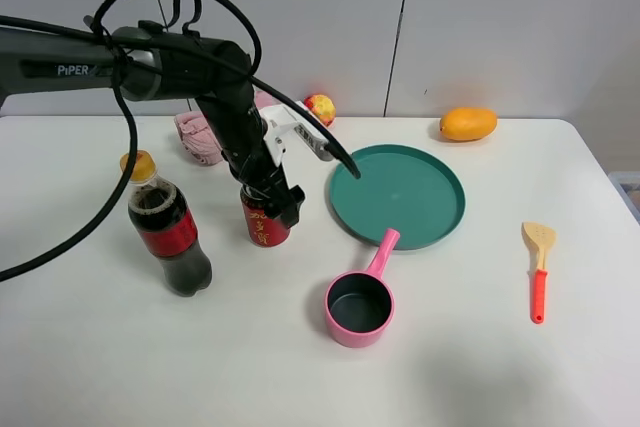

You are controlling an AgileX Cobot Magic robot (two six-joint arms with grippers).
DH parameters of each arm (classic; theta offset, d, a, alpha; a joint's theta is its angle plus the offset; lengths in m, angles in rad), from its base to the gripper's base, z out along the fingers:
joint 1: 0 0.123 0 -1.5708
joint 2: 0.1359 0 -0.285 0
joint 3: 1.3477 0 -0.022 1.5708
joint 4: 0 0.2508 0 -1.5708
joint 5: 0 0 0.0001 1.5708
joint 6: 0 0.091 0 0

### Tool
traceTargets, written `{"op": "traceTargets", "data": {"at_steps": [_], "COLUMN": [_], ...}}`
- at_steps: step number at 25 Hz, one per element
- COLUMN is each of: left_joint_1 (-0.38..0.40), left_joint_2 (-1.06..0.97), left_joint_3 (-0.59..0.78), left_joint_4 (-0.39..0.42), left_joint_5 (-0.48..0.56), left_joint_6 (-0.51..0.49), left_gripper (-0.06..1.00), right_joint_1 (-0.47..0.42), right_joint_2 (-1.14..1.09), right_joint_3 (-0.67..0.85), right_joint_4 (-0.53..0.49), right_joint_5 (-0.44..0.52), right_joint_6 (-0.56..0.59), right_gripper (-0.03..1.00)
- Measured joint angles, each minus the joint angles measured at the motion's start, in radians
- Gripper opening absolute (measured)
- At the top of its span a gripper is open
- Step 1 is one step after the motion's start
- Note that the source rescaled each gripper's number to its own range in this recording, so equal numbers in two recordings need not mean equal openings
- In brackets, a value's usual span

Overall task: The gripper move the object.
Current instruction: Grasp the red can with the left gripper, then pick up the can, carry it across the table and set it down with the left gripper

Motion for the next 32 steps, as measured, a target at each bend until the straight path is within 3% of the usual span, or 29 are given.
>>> {"op": "traceTargets", "data": {"at_steps": [9, 11, 13, 16, 25, 32], "left_joint_1": [0.000, 0.000, 0.000, 0.000, 0.000, -0.021], "left_joint_2": [0.002, 0.002, 0.002, 0.002, 0.002, -0.042], "left_joint_3": [0.058, 0.058, 0.058, 0.058, 0.040, -0.162], "left_joint_4": [0.002, 0.002, 0.002, -0.002, 0.029, 0.081], "left_joint_5": [-0.073, -0.085, -0.095, -0.097, -0.083, 0.137], "left_joint_6": [0.005, 0.005, 0.005, 0.006, 0.009, 0.009], "left_gripper": [0.99, 0.89, 0.61, 0.00, 0.02, 0.02], "right_joint_1": [0.000, 0.000, 0.000, 0.000, 0.000, 0.000], "right_joint_2": [0.000, 0.000, 0.000, 0.000, 0.000, 0.000], "right_joint_3": [0.000, 0.000, 0.000, 0.000, 0.000, 0.000], "right_joint_4": [0.000, 0.000, 0.000, 0.000, 0.000, 0.000], "right_joint_5": [0.000, 0.000, 0.000, 0.000, 0.000, 0.000], "right_joint_6": [0.000, 0.000, 0.000, 0.000, 0.000, 0.000], "right_gripper": [1.00, 1.00, 1.00, 1.00, 1.00, 1.00]}}
